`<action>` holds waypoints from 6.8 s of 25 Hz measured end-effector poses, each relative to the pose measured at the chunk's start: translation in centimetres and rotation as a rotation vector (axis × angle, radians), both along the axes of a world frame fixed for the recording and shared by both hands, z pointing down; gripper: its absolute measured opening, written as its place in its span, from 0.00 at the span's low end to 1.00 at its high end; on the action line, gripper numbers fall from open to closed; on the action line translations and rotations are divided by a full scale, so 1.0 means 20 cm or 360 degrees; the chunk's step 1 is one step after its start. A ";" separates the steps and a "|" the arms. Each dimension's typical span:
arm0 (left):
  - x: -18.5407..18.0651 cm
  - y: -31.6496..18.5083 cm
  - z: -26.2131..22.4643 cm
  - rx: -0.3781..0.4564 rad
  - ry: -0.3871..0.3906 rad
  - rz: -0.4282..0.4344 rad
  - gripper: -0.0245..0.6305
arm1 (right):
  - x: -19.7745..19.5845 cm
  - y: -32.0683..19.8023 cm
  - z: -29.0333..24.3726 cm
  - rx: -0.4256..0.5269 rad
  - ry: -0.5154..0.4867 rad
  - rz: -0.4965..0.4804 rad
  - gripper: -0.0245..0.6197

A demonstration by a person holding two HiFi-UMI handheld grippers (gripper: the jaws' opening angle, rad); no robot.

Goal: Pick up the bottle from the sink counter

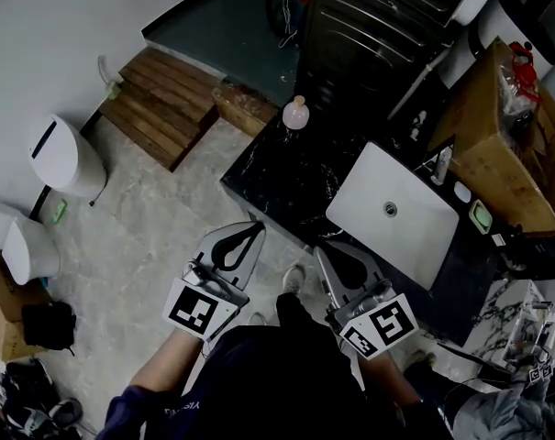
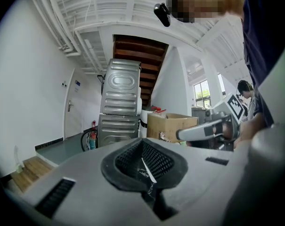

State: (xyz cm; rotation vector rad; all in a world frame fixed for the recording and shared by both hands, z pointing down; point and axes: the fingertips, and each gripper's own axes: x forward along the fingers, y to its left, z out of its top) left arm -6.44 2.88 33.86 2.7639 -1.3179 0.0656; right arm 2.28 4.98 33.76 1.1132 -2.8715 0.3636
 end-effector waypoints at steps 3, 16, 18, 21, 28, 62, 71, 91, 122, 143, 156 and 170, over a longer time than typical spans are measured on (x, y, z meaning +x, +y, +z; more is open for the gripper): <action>0.04 -0.10 0.01 -0.0015 -0.0003 -0.0005 0.05 | 0.03 -0.09 0.01 -0.0014 -0.0014 -0.0019 0.08; 0.19 -0.45 0.05 -0.0054 -0.0047 -0.0044 0.05 | 0.17 -0.45 0.05 -0.0060 -0.0057 -0.0066 0.08; 0.21 -0.49 0.06 -0.0059 -0.0050 -0.0053 0.05 | 0.19 -0.48 0.07 -0.0072 -0.0060 -0.0074 0.08; 0.24 -0.55 0.08 -0.0067 -0.0057 -0.0060 0.05 | 0.21 -0.53 0.08 -0.0082 -0.0069 -0.0084 0.08; 0.30 -0.64 0.12 -0.0097 -0.0079 -0.0085 0.05 | 0.28 -0.61 0.11 -0.0101 -0.0090 -0.0115 0.08; 0.26 -0.88 0.15 -0.0054 -0.0142 0.0030 0.05 | 0.28 -0.82 0.14 -0.0104 -0.0077 0.0020 0.08; 0.19 -1.04 0.22 -0.0097 -0.0112 0.0122 0.05 | 0.24 -0.90 0.17 -0.0130 -0.0022 0.0159 0.08; 0.11 -1.40 0.52 -0.0171 -0.0146 0.0234 0.05 | 0.19 -1.03 0.26 -0.0187 0.0037 0.0327 0.08; 0.17 -1.71 0.74 -0.0153 -0.0217 0.0365 0.20 | 0.21 -1.13 0.41 -0.0295 0.0073 0.0370 0.08; 0.24 -1.83 0.89 -0.0177 -0.0227 0.0429 0.33 | 0.24 -1.16 0.48 -0.0360 0.0105 0.0395 0.08; 0.30 -1.86 0.97 -0.0180 -0.0260 0.0481 0.34 | 0.26 -1.16 0.55 -0.0463 0.0081 0.0409 0.08; 0.31 -1.87 1.00 -0.0189 -0.0253 0.0501 0.34 | 0.28 -1.19 0.59 -0.0463 0.0086 0.0414 0.08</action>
